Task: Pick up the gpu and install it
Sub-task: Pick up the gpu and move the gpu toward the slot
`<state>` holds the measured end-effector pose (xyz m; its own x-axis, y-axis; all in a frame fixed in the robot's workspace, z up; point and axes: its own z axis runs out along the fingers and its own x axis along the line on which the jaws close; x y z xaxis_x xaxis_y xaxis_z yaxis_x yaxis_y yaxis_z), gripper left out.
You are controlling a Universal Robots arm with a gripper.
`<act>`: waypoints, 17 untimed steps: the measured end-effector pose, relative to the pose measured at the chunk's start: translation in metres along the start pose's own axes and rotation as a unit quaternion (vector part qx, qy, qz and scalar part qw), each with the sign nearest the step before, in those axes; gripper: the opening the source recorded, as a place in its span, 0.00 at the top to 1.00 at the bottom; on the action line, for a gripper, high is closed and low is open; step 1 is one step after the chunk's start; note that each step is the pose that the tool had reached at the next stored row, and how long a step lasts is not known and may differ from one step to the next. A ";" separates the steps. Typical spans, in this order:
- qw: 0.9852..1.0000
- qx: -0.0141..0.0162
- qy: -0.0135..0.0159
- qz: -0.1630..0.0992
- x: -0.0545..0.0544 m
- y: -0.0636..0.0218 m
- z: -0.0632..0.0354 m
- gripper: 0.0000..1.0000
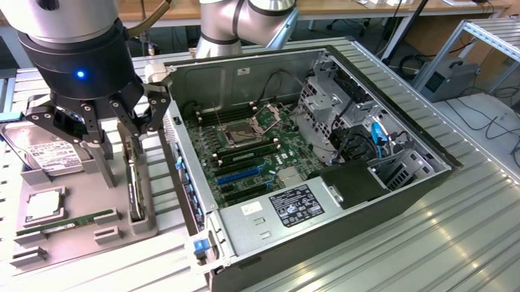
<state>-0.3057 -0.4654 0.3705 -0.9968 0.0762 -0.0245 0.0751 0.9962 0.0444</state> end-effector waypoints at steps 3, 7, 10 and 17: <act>1.000 0.000 0.000 0.000 0.000 0.0000 0.0008 0.58; 1.000 0.000 0.000 0.000 0.000 -0.0001 0.0022 0.58; 1.000 0.000 0.000 0.000 0.000 -0.0001 0.0028 0.58; 1.000 0.000 0.000 0.000 0.000 -0.0003 0.0077 0.58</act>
<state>-0.3057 -0.4654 0.3629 -0.9968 0.0763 -0.0245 0.0751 0.9962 0.0444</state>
